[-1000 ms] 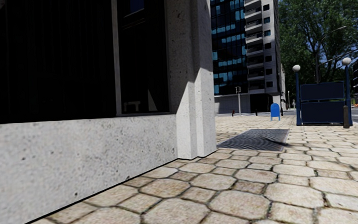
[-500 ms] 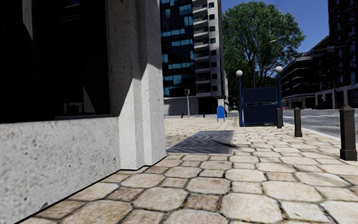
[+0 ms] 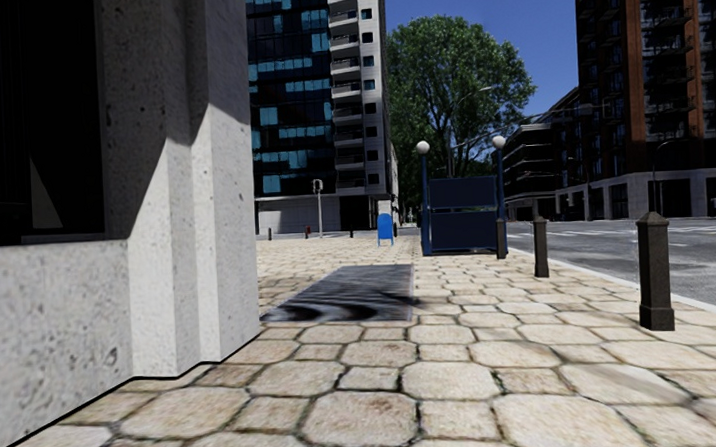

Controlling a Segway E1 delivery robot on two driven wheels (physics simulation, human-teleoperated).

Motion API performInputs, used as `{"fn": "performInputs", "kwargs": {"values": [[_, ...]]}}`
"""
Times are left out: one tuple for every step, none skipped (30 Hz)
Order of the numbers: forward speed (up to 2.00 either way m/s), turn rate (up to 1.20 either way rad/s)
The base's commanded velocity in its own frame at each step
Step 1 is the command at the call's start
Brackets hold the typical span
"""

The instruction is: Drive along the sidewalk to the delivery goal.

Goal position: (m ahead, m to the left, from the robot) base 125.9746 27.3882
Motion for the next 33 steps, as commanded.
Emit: {"fn": "performInputs", "kwargs": {"values": [[1.4,0.0],[1.4,0.0],[1.44,0.0],[1.47,0.0],[1.54,0.0],[1.54,0.0],[2.0,0.0],[2.0,0.0],[2.0,0.0],[2.0,0.0],[2.0,0.0],[2.0,0.0],[2.0,0.0],[2.0,0.0],[2.0,0.0],[2.0,0.0],[2.0,0.0],[2.0,0.0],[2.0,0.0],[2.0,0.0],[2.0,0.0],[2.0,0.0],[2.0,0.0],[2.0,0.0],[2.0,0.0],[2.0,0.0],[2.0,0.0],[2.0,0.0],[2.0,0.0],[2.0,0.0],[2.0,0.0],[2.0,0.0],[2.0,0.0]]}}
